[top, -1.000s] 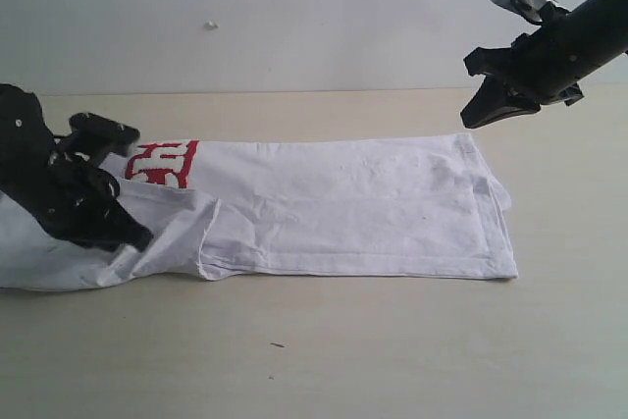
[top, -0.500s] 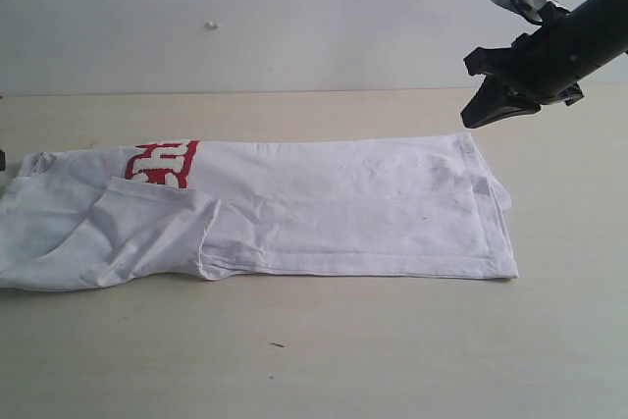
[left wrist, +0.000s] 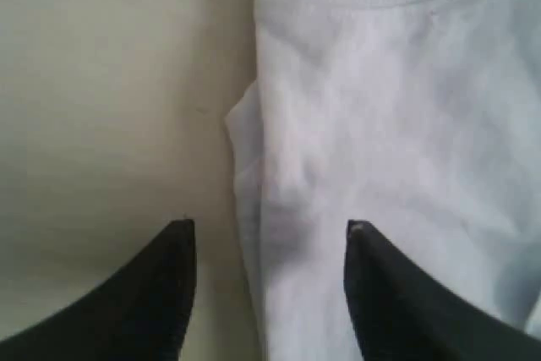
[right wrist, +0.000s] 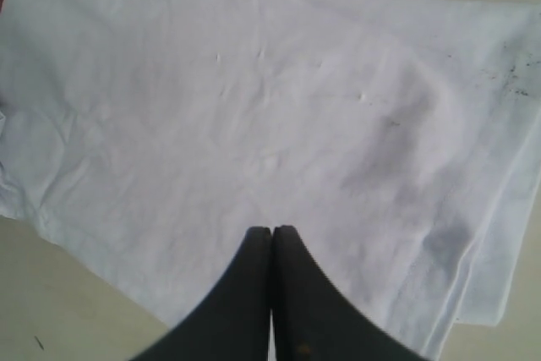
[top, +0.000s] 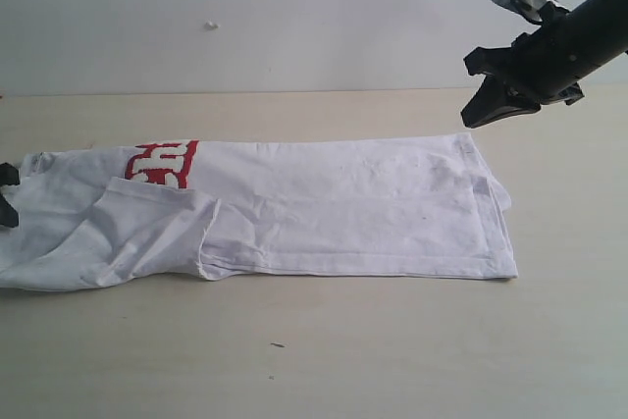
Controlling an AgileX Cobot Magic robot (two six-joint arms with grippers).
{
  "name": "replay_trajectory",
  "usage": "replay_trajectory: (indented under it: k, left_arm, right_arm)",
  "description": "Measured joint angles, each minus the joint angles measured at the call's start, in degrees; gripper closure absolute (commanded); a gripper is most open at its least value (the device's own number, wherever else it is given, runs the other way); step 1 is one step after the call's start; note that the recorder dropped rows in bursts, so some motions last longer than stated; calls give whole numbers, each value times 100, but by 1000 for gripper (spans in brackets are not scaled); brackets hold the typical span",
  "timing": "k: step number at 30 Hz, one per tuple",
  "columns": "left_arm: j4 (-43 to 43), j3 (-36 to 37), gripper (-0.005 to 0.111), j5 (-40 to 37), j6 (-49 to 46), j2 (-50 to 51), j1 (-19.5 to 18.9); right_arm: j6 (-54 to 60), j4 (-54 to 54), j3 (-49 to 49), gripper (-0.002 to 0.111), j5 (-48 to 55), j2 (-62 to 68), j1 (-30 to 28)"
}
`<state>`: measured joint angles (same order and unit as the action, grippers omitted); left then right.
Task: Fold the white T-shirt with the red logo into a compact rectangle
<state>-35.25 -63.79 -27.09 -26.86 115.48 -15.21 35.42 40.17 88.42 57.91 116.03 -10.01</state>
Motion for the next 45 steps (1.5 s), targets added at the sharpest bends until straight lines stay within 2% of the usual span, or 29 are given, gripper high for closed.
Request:
replay_trajectory:
  k: [10, 18, 19, 21, 22, 23, 24, 27, 32, 35, 39, 43, 45]
  left_arm:
    - [-603, -263, 54, -120, -446, 351, -12]
    - [-1487, -290, 56, -774, -1167, 434, -13]
    - [-1523, -290, 59, -830, -1196, 434, -2]
    - [-1557, -290, 74, -916, -1287, 443, 80]
    - [-1571, -290, 83, -945, -1319, 457, 124]
    - [-1571, -290, 100, -990, -1319, 470, 184]
    - [-1571, -275, 107, -989, -1328, 470, 264]
    - [-1542, -240, 105, -989, -1318, 459, 289]
    - [-819, -172, 107, -913, -1047, 188, 289]
    - [89, -164, 107, -813, -513, -357, 289]
    - [1064, -175, 107, -904, 259, -1026, 289]
    - [1112, -492, 107, -1419, 584, -1424, 333]
    - [1084, -854, 107, -1846, 850, -1537, 513]
  right_arm:
    - [0, 0, 0, 108, -12, 0, 0]
    - [0, 0, 0, 108, -22, 0, 0]
    - [0, 0, 0, 108, -27, 0, 0]
    - [0, 0, 0, 108, -36, 0, 0]
    - [0, 0, 0, 108, -36, 0, 0]
    - [0, 14, 0, 108, -36, 0, 0]
    - [0, 37, 0, 108, -49, 0, 0]
    - [0, 37, 0, 108, -49, 0, 0]
    - [12, 302, 0, 108, -29, 0, 0]
    - [268, 840, 0, 108, 164, 0, 0]
    - [293, 922, 0, 108, 225, 0, 0]
    - [293, 922, 0, 108, 263, 0, 0]
    - [229, 922, 0, 108, 288, 0, 0]
